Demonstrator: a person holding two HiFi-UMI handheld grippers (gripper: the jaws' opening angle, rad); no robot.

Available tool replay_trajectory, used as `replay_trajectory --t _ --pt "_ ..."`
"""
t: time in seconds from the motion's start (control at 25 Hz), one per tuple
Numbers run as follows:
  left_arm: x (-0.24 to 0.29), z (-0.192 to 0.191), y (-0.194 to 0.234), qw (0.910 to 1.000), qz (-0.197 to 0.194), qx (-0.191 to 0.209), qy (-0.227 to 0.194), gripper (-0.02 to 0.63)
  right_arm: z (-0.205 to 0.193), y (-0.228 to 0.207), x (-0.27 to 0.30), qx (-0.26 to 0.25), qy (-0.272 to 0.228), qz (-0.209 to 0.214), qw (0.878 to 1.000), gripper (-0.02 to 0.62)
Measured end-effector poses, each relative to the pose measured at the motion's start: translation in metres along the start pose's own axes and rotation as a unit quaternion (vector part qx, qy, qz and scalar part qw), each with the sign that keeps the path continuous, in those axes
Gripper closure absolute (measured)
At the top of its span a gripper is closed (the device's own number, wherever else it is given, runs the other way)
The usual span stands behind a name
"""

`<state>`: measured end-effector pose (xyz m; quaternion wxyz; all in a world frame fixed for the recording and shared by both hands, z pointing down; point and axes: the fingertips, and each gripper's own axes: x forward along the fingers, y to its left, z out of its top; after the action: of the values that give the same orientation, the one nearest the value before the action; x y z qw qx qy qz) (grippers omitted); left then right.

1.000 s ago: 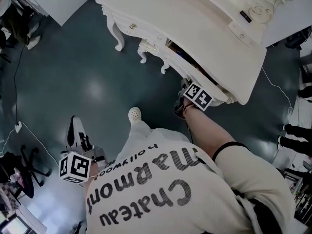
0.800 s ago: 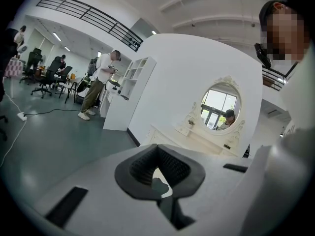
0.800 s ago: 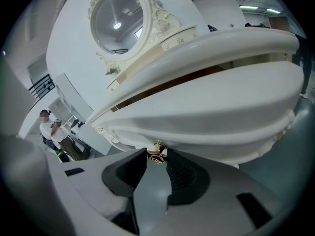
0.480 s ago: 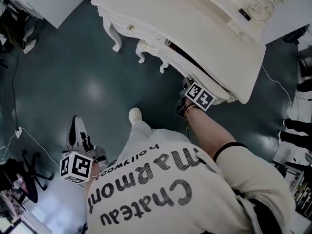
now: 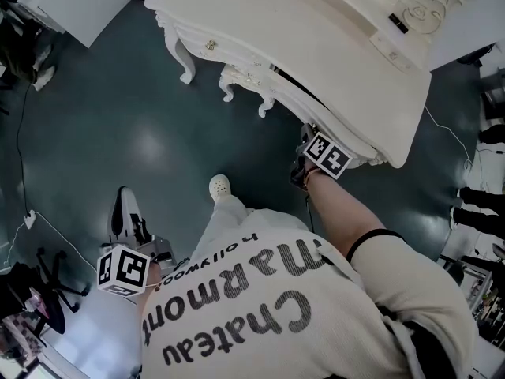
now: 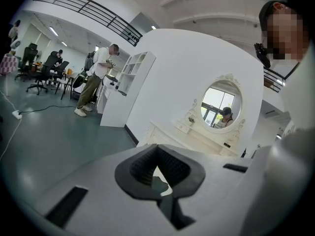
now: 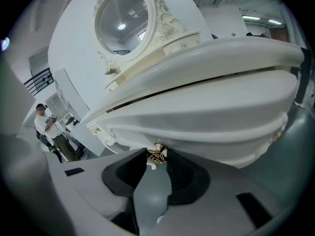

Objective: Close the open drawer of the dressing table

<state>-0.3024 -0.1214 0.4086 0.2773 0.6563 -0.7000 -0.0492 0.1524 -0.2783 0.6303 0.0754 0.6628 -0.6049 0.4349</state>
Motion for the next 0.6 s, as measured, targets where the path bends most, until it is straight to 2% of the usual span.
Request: replay_trajectory --t 0.6 --pt "0.024 0.005 0.020 0.9997 -0.011 0.000 0.023 0.598 0.009 -0.002 0.004 -0.008 -0.022 -0.026 0.999 0.453"
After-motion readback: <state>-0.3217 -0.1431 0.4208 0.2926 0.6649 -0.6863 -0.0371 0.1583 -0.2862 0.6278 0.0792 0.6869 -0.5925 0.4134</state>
